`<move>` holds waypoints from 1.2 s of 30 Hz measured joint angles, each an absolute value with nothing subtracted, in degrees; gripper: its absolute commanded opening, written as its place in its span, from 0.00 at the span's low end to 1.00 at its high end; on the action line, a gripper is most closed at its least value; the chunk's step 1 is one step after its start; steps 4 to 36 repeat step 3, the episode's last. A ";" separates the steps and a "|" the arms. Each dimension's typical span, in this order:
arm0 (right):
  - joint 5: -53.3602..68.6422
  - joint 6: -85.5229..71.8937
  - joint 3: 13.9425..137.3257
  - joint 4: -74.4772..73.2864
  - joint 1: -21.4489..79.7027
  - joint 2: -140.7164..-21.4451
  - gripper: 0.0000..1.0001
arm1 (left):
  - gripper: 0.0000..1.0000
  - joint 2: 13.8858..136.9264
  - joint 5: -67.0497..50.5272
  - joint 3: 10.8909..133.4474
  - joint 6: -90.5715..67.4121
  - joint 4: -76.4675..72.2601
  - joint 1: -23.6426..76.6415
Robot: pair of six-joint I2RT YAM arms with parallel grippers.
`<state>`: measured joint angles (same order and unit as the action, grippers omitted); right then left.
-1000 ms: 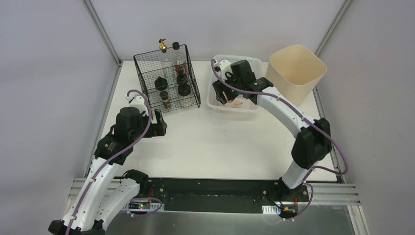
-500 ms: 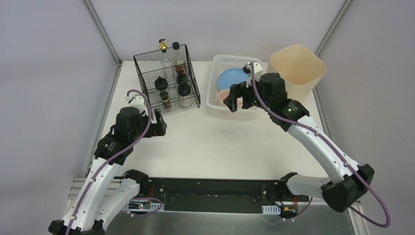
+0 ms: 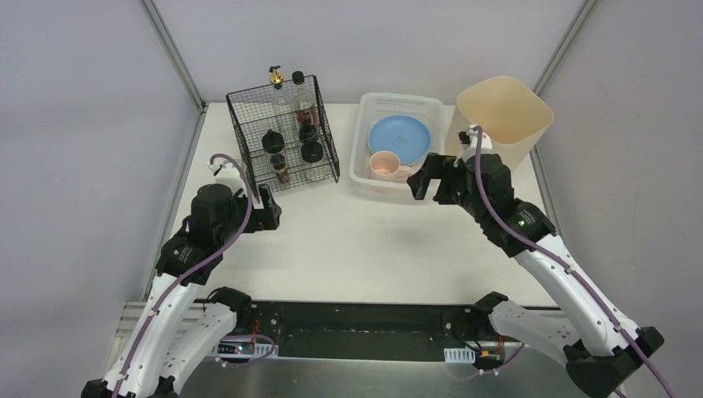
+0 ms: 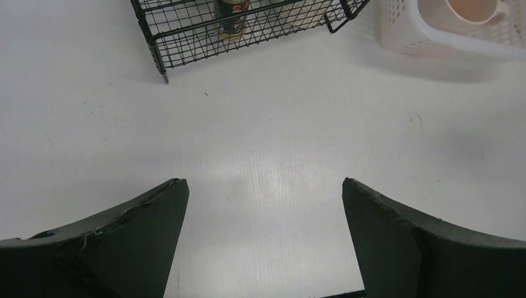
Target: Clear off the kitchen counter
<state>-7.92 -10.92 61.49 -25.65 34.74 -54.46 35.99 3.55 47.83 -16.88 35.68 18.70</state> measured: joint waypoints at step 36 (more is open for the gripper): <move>-10.26 -11.73 60.99 -27.44 34.74 -52.36 0.99 | 1.00 36.34 3.55 47.83 -16.88 35.59 18.70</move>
